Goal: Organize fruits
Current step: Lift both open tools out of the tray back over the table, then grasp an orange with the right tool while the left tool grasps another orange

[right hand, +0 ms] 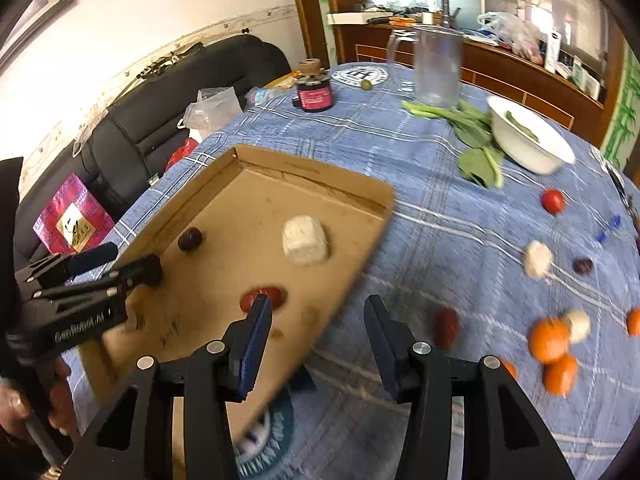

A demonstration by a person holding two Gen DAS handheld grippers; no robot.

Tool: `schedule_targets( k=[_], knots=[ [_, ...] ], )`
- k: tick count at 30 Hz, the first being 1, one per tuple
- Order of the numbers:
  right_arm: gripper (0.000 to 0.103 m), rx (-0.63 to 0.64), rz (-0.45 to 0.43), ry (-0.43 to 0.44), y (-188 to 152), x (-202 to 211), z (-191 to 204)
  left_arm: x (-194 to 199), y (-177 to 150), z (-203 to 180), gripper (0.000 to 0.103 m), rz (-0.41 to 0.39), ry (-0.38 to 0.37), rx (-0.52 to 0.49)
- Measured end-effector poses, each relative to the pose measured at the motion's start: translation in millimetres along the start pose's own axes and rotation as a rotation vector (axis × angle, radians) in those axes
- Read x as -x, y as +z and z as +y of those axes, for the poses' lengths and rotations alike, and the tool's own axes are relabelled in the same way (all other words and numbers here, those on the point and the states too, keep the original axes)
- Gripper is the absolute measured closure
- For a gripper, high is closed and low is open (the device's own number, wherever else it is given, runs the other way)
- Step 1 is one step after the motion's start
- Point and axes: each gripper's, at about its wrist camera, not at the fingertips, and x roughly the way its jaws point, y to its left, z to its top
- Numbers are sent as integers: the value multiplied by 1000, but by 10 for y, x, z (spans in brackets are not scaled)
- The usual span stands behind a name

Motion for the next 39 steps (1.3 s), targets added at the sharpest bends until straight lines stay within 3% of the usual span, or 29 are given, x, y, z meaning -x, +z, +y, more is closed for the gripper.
schedule_targets(
  k=[4, 15, 25, 31, 39],
  knots=[
    [39, -39, -8, -12, -226, 235, -198, 136, -99, -167, 29, -13, -24, 1],
    [35, -99, -92, -160, -844, 950, -783, 493, -395, -943, 23, -57, -126, -36],
    [30, -139, -153, -269, -1196, 1457, -1285, 558, -621, -1902, 23, -28, -200, -188],
    [30, -182, -149, -277, -1338, 1564, -1593, 550, -712, -2221, 23, -11, -196, -240],
    [30, -193, -93, -201, -1212, 1281, -1874, 422, -728, -2167, 23, 33, -141, -213]
  ],
)
